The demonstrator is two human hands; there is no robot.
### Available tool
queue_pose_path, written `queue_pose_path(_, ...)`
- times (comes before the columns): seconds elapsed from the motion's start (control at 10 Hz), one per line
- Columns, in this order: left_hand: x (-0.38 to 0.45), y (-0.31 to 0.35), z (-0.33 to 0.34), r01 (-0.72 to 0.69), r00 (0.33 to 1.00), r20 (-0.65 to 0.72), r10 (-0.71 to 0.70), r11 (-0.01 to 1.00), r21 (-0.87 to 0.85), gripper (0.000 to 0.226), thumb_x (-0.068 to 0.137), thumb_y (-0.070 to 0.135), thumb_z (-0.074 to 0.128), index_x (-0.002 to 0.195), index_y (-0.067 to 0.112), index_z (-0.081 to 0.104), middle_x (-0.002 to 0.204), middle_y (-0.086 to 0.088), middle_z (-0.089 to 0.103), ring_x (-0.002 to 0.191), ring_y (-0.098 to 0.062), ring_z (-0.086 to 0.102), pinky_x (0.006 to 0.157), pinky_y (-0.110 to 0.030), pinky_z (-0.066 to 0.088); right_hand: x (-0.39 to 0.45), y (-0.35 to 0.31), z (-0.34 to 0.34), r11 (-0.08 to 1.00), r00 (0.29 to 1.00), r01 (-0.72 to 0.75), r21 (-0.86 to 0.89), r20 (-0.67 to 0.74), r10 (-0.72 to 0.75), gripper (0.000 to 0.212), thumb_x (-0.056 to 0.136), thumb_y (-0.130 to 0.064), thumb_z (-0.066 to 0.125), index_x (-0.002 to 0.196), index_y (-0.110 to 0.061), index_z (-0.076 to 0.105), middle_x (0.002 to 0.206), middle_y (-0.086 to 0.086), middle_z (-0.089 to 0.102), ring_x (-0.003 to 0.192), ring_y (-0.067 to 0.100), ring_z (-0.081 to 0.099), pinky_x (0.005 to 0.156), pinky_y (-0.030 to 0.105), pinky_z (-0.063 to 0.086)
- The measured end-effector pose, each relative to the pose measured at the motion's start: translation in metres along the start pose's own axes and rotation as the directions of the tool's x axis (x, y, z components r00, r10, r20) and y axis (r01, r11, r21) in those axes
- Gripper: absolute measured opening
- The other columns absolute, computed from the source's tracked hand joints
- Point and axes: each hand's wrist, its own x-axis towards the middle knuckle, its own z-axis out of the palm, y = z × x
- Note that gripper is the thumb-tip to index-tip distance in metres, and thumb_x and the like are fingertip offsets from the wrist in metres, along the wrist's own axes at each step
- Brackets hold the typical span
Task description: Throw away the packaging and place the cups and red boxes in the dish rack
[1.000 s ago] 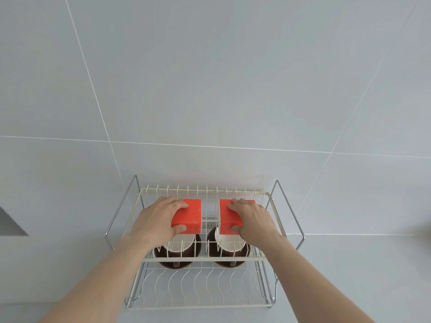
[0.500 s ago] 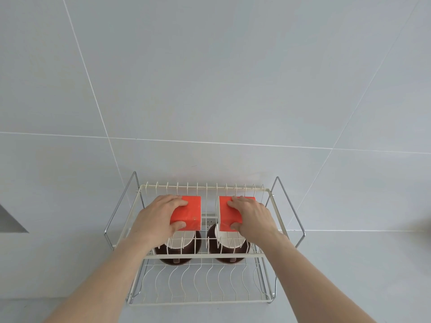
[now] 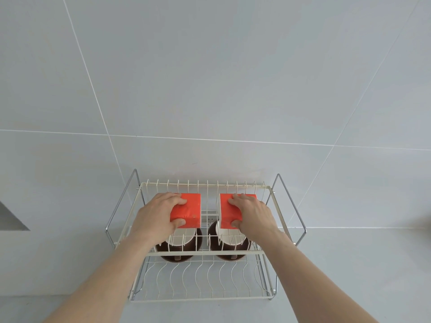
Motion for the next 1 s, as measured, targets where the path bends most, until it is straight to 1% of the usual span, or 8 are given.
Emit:
queue_pose_path(0.2,0.000,0.001,-0.001,0.001,1.000,0.004,-0.001,1.000,0.007,0.058,0.083,0.041,0.076,0.137,0.037,0.053,0.147,0.019,0.048,0.137,-0.006,0.039,0.106,-0.040,0.044,-0.001,0.000,-0.001,1.000,1.000,-0.003,0.002,0.002,0.003,0.055,0.080,-0.021,0.076,0.132,-0.022,0.056,0.145,-0.004,0.050,0.129,0.023,0.049,0.099,0.041,0.046)
queue_pose_path(0.4,0.000,0.001,0.000,0.006,1.000,0.014,-0.006,1.000,0.016,0.059,0.083,0.042,0.075,0.137,0.038,0.052,0.148,0.019,0.047,0.138,-0.006,0.038,0.106,-0.041,0.044,-0.001,-0.001,-0.001,1.000,1.000,0.002,-0.003,0.005,-0.002,0.060,0.081,-0.021,0.075,0.136,-0.024,0.053,0.147,-0.004,0.049,0.131,0.023,0.047,0.101,0.041,0.045)
queue_pose_path(0.5,0.000,0.001,-0.001,0.002,1.000,0.018,-0.002,1.000,0.023,0.059,0.083,0.042,0.075,0.137,0.039,0.051,0.148,0.020,0.046,0.138,-0.006,0.038,0.106,-0.040,0.044,-0.001,0.000,-0.001,1.000,1.000,0.008,-0.012,0.006,-0.008,0.059,0.082,-0.022,0.075,0.137,-0.024,0.052,0.147,-0.004,0.048,0.131,0.023,0.047,0.101,0.041,0.045)
queue_pose_path(0.7,0.001,0.003,-0.007,-0.026,0.997,0.077,0.021,0.997,0.068,0.059,0.085,0.045,0.072,0.138,0.038,0.048,0.146,0.019,0.046,0.136,-0.007,0.039,0.104,-0.037,0.044,0.000,0.001,-0.003,0.998,0.999,0.024,-0.053,0.028,-0.022,0.063,0.082,-0.027,0.074,0.140,-0.025,0.048,0.148,-0.006,0.047,0.131,0.023,0.047,0.100,0.040,0.046)
queue_pose_path(0.8,0.005,0.008,-0.017,-0.069,0.986,0.161,0.047,0.989,0.131,0.062,0.085,0.047,0.071,0.139,0.036,0.044,0.145,0.016,0.047,0.135,-0.010,0.040,0.104,-0.036,0.043,0.000,-0.003,-0.010,0.995,0.998,0.046,-0.093,0.051,-0.042,0.058,0.082,-0.031,0.074,0.135,-0.023,0.051,0.138,-0.004,0.053,0.126,0.024,0.049,0.097,0.039,0.047)
queue_pose_path(0.9,0.007,0.016,-0.027,-0.087,0.978,0.201,0.051,0.981,0.175,0.070,0.084,0.052,0.070,0.144,0.034,0.040,0.147,0.015,0.045,0.137,-0.013,0.039,0.107,-0.036,0.039,-0.002,-0.005,-0.015,0.995,0.998,0.055,-0.085,0.043,-0.052,0.056,0.082,-0.044,0.071,0.130,-0.021,0.053,0.132,-0.002,0.055,0.125,0.025,0.049,0.097,0.039,0.046)
queue_pose_path(1.0,0.000,0.022,-0.032,-0.099,0.986,0.152,0.070,0.976,0.192,0.078,0.083,0.060,0.066,0.149,0.034,0.034,0.152,0.013,0.041,0.140,-0.014,0.036,0.113,-0.037,0.036,-0.009,-0.009,-0.026,0.994,0.998,0.067,-0.085,0.002,-0.067,0.063,0.085,-0.052,0.065,0.137,-0.020,0.048,0.138,0.002,0.053,0.131,0.025,0.045,0.105,0.038,0.040)
